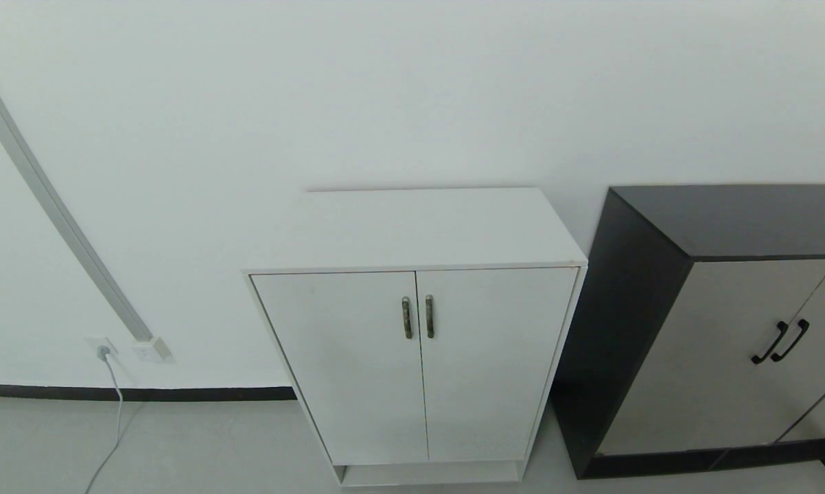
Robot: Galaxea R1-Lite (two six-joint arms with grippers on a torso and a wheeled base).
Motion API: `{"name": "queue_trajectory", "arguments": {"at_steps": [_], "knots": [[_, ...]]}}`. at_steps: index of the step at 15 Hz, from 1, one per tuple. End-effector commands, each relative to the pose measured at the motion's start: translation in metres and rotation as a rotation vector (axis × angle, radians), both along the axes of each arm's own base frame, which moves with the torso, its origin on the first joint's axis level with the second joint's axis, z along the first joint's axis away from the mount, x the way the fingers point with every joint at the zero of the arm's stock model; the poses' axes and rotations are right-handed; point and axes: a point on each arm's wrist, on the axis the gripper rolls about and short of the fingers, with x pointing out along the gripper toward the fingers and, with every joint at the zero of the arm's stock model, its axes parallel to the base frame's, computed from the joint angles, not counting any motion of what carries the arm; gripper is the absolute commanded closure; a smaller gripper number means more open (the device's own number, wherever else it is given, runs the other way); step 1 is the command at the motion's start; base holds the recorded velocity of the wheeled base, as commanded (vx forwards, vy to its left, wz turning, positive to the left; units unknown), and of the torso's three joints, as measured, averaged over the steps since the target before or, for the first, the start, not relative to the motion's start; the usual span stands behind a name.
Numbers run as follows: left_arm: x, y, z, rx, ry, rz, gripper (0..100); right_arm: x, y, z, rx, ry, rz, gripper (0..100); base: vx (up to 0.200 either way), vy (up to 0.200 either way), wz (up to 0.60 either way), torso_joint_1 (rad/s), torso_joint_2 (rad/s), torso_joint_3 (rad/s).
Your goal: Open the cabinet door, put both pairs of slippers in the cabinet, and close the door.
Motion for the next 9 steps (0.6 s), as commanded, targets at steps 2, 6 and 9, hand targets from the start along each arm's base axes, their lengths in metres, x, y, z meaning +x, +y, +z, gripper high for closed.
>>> {"name": "queue_trajectory", "arguments": {"at_steps": [2, 6, 9], "knots": [[0.0000, 0.0000, 0.0000, 0.000, 0.000, 0.000, 100, -0.0060, 0.0003, -0.0013, 0.004, -0.078, -0.015, 100, 0.000, 0.000, 0.00, 0.000, 0.00, 0.000], [0.0000, 0.0001, 0.0000, 0.000, 0.000, 0.000, 100, -0.0085, 0.0001, -0.0020, 0.005, -0.112, 0.000, 100, 0.000, 0.000, 0.00, 0.000, 0.00, 0.000], [0.0000, 0.0000, 0.0000, 0.001, 0.000, 0.002, 100, -0.0085, 0.0001, -0.0020, 0.005, -0.112, 0.000, 100, 0.000, 0.000, 0.00, 0.000, 0.00, 0.000]]}}
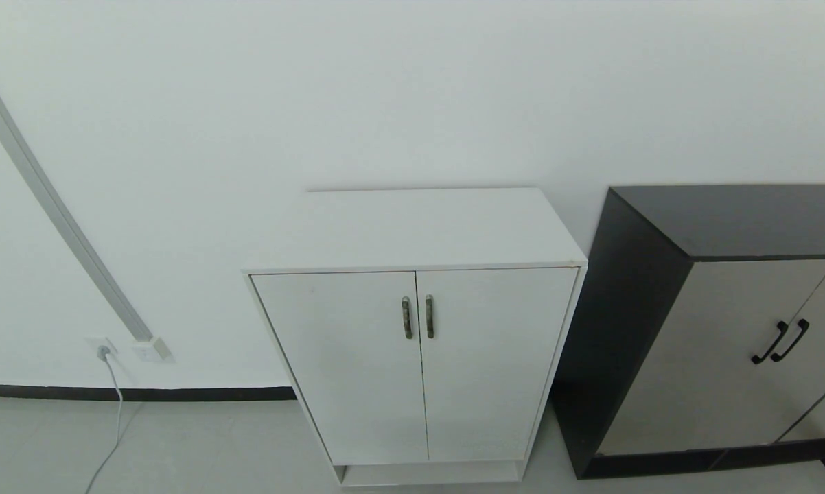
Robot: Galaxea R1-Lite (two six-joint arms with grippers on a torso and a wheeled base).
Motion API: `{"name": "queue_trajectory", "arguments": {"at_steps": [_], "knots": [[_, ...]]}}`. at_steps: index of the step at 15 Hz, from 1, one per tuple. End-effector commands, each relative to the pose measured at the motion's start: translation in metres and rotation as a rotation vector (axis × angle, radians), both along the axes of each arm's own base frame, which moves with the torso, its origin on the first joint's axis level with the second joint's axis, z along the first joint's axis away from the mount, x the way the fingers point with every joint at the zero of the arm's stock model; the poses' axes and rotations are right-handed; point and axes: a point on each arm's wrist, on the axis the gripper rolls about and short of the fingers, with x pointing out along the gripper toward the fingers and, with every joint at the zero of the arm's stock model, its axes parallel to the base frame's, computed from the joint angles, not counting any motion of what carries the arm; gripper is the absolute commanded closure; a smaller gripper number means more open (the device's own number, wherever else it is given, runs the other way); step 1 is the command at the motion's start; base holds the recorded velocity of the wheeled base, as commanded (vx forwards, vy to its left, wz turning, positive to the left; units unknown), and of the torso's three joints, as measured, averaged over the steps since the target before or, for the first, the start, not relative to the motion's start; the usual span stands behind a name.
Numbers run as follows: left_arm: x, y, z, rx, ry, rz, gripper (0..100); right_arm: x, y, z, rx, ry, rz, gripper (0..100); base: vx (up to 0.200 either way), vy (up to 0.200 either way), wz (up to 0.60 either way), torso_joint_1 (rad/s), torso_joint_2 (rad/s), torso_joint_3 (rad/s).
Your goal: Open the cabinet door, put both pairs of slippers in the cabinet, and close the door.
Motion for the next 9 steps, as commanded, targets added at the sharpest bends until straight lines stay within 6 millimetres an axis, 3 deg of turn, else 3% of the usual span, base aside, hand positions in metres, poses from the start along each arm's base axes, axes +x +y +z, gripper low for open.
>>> {"name": "queue_trajectory", "arguments": {"at_steps": [1, 9], "knots": [[0.0000, 0.0000, 0.0000, -0.001, 0.000, 0.000, 100, -0.0002, 0.0000, -0.0002, 0.000, -0.002, 0.000, 100, 0.000, 0.000, 0.00, 0.000, 0.00, 0.000], [0.0000, 0.0000, 0.0000, 0.001, 0.000, 0.000, 100, -0.0002, 0.0000, -0.0004, -0.008, -0.001, 0.005, 100, 0.000, 0.000, 0.00, 0.000, 0.00, 0.000]]}}
